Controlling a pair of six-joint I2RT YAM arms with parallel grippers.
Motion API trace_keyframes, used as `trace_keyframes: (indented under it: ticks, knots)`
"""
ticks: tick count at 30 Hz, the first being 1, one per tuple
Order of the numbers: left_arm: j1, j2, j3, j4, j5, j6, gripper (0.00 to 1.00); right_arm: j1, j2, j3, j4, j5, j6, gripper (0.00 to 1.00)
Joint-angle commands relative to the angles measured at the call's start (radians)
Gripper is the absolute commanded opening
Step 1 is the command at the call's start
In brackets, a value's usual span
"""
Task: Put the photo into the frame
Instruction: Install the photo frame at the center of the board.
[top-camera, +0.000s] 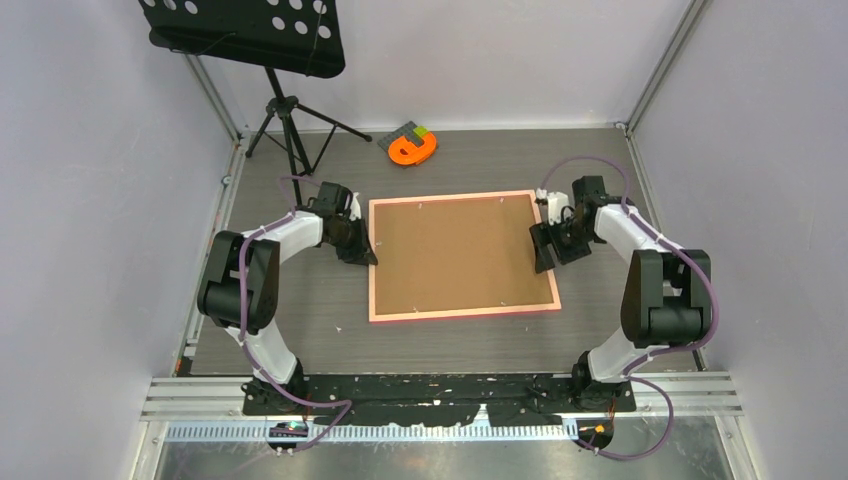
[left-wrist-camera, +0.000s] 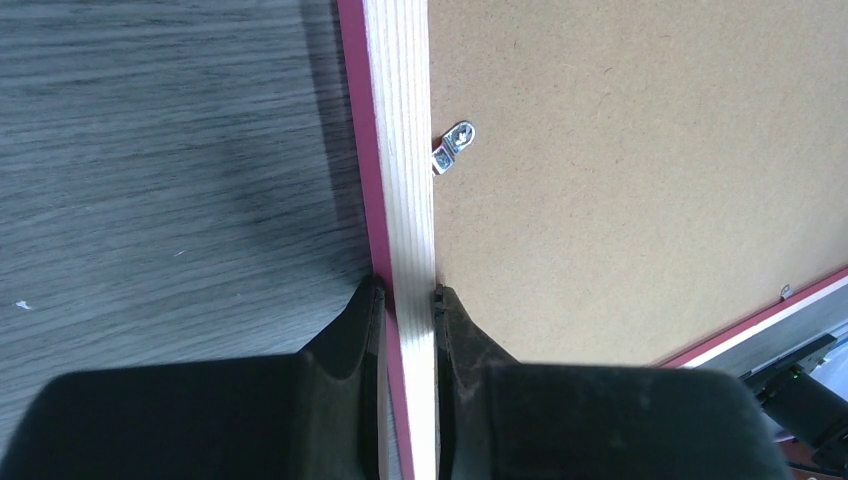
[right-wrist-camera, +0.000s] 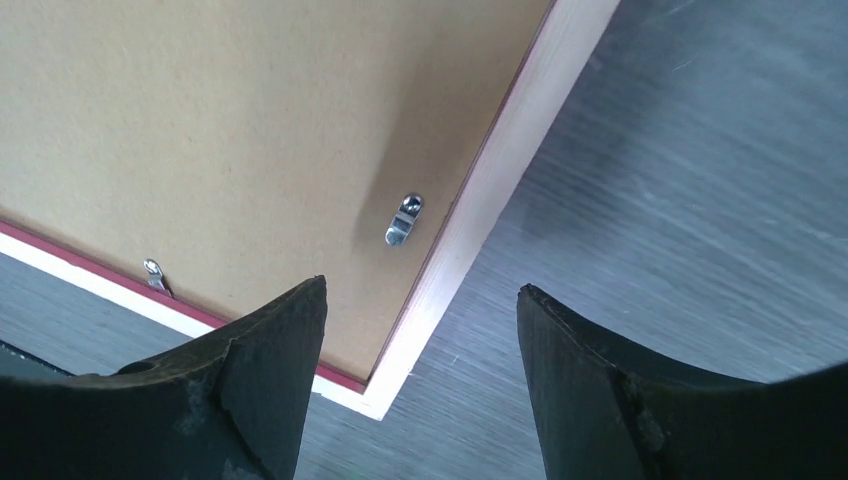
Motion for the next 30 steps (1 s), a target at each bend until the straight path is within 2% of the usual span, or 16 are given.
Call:
trace_keyframes:
  ticks: [1, 14, 30]
  knots:
    - [-0.018, 0.035, -0.047, -0.065, 0.029, 0.027, 0.00, 0.001, -0.044, -0.044, 0.038, -0.007, -0.026, 0.76]
    - [-0.018, 0.043, -0.042, -0.064, 0.024, 0.033, 0.00, 0.016, 0.034, -0.027, 0.085, 0.020, 0.000, 0.63]
    - [-0.018, 0.051, -0.038, -0.063, 0.032, 0.035, 0.00, 0.070, 0.056, -0.025, 0.107, 0.065, 0.011, 0.54]
